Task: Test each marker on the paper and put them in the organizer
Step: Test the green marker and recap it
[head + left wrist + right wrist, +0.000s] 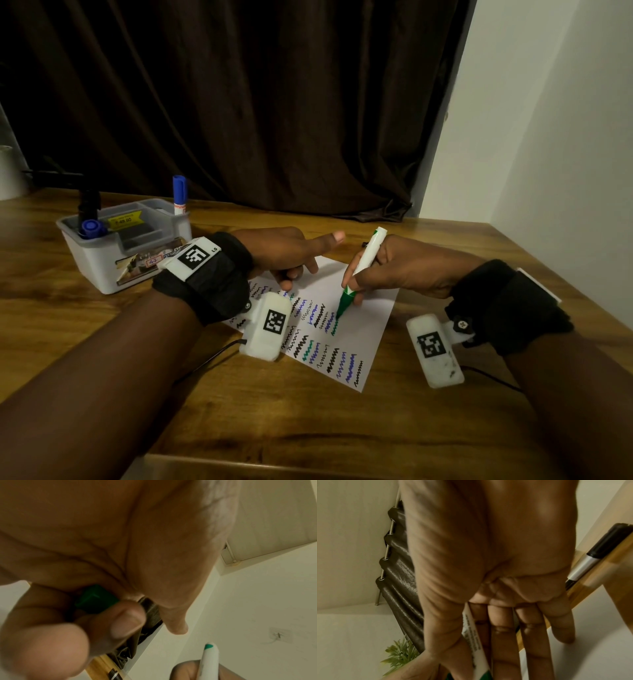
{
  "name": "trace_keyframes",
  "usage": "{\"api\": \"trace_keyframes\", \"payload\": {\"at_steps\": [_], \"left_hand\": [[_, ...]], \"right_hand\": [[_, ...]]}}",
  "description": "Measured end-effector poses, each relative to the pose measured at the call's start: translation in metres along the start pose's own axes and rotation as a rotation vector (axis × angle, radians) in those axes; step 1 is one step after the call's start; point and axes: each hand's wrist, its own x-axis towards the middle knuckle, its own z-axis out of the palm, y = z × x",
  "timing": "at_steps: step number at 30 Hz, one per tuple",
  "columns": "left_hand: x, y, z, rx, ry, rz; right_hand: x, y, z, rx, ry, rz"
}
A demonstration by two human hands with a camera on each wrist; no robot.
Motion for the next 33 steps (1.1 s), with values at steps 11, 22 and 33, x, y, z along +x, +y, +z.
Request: {"api": "trace_keyframes", "payload": {"at_steps": [11,22,33], "left_hand": [[0.001,-0.002,0.000,0.014,0.002,0.027],[0.012,-0.003,-0.011,-0.334,0.399,0.360],[0.019,-0.006,-0.006,-0.484,0.332,0.506]], "right_hand": [[0.000,0.001,0.000,0.027,0.019,0.024],[0.005,-0.006,-0.003,0.340,0.406,-0.109],[0.008,-0.012,-0.007,0.626,0.587,-0.167]]}}
